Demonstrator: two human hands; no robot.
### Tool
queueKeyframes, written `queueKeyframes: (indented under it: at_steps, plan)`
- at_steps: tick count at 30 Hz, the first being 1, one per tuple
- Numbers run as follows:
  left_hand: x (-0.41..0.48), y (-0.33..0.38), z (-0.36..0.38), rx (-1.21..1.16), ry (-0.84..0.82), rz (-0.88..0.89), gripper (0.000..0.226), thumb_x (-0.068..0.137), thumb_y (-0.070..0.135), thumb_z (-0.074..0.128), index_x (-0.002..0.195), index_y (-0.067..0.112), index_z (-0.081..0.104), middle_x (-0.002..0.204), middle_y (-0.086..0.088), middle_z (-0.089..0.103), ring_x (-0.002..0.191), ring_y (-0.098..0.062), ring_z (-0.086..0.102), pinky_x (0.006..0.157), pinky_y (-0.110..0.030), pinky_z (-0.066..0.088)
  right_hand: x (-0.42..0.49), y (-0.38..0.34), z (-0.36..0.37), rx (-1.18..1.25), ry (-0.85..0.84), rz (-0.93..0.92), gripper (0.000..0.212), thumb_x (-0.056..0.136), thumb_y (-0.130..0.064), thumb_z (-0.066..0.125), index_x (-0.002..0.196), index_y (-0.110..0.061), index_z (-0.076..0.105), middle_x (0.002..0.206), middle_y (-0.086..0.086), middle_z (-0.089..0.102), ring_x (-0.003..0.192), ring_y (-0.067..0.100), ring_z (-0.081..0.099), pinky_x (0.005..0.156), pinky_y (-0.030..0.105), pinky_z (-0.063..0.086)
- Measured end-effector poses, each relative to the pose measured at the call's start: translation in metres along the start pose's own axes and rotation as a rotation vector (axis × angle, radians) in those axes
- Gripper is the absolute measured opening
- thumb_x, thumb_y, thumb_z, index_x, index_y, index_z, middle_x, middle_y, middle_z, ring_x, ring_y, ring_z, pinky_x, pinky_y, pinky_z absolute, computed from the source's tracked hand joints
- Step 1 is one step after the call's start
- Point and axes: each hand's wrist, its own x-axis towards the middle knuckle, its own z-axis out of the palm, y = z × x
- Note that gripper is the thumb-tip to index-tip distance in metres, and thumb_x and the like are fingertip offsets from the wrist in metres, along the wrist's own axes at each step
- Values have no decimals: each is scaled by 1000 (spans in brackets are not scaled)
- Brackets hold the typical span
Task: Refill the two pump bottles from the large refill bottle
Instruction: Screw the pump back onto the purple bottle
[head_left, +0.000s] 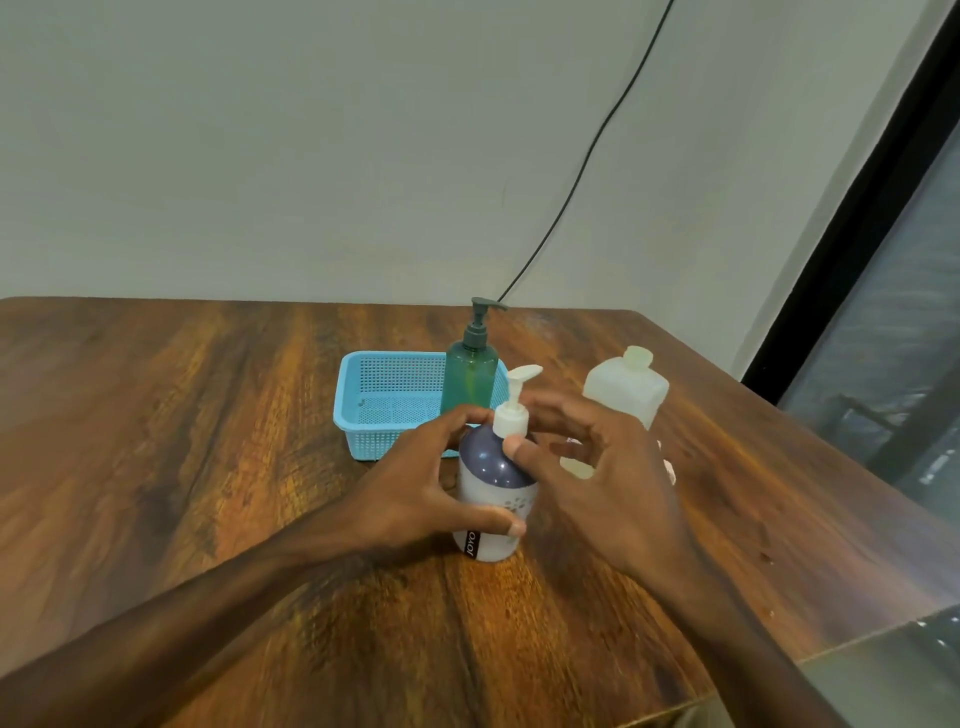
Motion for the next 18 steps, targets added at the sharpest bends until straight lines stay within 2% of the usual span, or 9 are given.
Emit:
queueKeyframes:
  at_steps: [4, 7, 9, 11, 13, 15, 18]
  plan:
    - [2, 0, -3, 65, -28, 28, 89, 59, 49, 97, 135, 44, 50, 129, 25, 63, 121, 1, 61, 100, -34, 56, -1, 2, -3, -15, -115, 10, 66, 80, -54, 76, 140, -40, 52, 140, -23, 58, 123, -3, 57, 102, 28, 53]
    - [3, 6, -16, 161, -137, 28, 96, 60, 56, 94, 139, 51, 39, 133, 37, 52, 125, 12, 51, 101, -13, 46, -1, 18, -2, 88, -252, 62, 78, 74, -63, 77, 143, -42, 46, 142, -23, 56, 126, -2, 56, 104, 31, 53]
    - [5, 13, -29, 151, -186, 12, 97, 62, 61, 89, 142, 52, 33, 138, 38, 44, 128, 14, 46, 98, -6, 42, -1, 32, 7, 145, -353, 104, 79, 74, -64, 79, 142, -43, 45, 139, -23, 58, 126, -2, 56, 106, 34, 52]
    - [8, 20, -36, 108, -140, 45, 84, 67, 63, 79, 139, 49, 38, 139, 32, 47, 129, 11, 48, 96, -5, 43, -6, 42, 20, 164, -382, 134, 76, 71, -61, 82, 136, -48, 46, 133, -27, 60, 121, -7, 57, 103, 27, 52]
    - [9, 26, -32, 83, -44, 86, 62, 72, 62, 75, 127, 55, 48, 130, 35, 54, 125, 7, 53, 93, -4, 44, -8, 47, 31, 168, -357, 132, 66, 69, -60, 83, 125, -53, 48, 123, -31, 62, 113, -11, 59, 94, 16, 53]
    - [9, 29, -21, 96, 70, 110, 47, 75, 61, 78, 116, 51, 56, 119, 38, 59, 116, 5, 59, 88, -5, 47, -7, 52, 37, 139, -339, 121, 65, 68, -67, 80, 123, -50, 51, 120, -29, 64, 111, -7, 61, 91, 18, 54]
    - [13, 31, -7, 96, 198, 125, 40, 74, 58, 82, 103, 38, 62, 108, 30, 65, 105, 2, 64, 82, -10, 53, -5, 61, 38, 141, -313, 93, 77, 66, -70, 80, 132, -40, 53, 124, -24, 66, 113, -5, 62, 94, 27, 57]
